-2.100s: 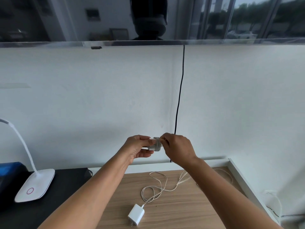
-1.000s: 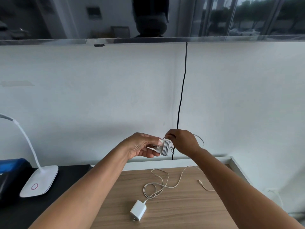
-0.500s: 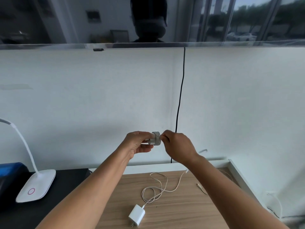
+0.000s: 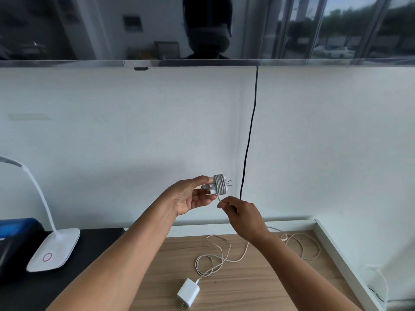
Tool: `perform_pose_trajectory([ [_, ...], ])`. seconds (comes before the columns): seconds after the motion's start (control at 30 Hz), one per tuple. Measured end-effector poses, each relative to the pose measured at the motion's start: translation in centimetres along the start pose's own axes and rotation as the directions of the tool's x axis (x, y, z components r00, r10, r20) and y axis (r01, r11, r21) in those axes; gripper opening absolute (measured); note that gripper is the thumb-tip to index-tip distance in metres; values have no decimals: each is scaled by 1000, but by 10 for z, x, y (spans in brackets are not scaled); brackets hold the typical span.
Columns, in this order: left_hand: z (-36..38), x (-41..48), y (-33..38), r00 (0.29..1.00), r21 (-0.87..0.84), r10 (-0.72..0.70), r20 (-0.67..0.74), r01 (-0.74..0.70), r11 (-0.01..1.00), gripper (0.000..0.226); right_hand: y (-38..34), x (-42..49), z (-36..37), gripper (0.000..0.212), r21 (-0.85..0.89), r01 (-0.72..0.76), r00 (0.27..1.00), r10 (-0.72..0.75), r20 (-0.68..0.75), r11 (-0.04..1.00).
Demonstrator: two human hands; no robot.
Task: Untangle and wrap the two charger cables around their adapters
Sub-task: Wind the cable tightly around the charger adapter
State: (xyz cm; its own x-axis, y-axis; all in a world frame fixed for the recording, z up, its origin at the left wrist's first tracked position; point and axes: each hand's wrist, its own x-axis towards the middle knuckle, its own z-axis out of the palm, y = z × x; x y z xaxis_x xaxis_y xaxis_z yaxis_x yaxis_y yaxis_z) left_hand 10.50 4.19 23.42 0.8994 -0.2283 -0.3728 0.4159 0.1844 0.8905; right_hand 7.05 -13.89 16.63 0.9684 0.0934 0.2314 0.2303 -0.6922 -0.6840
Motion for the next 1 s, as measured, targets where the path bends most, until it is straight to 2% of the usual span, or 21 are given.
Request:
perform_pose_trajectory([
  [0.13, -1, -6, 2, 994, 113, -39, 98, 28, 993, 36, 8, 3, -2, 18, 8, -28, 1000, 28, 15, 1000],
  [0.23, -2, -9, 1, 986, 213, -73, 152, 39, 976, 46, 11, 9, -6, 16, -82, -49, 998, 52, 26, 995],
  [0.27, -1, -10, 1, 983, 244, -79, 165, 37, 969, 45, 12, 12, -9, 12, -113, -49, 998, 53, 32, 992],
  [0.37, 0, -10, -2, 983, 312, -75, 169, 19, 950, 39, 9, 19, -18, 23, -180, -37, 999, 41, 22, 983],
  [0.5, 2, -9, -6, 989, 367, -50, 140, -6, 930, 35, 4, 29, -31, 18, -232, 7, 1000, -7, -1, 973],
  [0.67, 2, -4, -11, 998, 379, 12, 55, -32, 925, 33, -7, 36, -40, 22, -349, 105, 990, -131, -52, 931],
  [0.87, 3, 5, -14, 991, 317, 108, -81, -77, 945, 30, -21, 31, -36, 25, -395, 185, 965, -241, -98, 900],
  [1.0, 4, 9, -12, 977, 205, 152, -149, -120, 971, 22, -22, 22, -26, 23, -385, 279, 910, -370, -187, 880],
])
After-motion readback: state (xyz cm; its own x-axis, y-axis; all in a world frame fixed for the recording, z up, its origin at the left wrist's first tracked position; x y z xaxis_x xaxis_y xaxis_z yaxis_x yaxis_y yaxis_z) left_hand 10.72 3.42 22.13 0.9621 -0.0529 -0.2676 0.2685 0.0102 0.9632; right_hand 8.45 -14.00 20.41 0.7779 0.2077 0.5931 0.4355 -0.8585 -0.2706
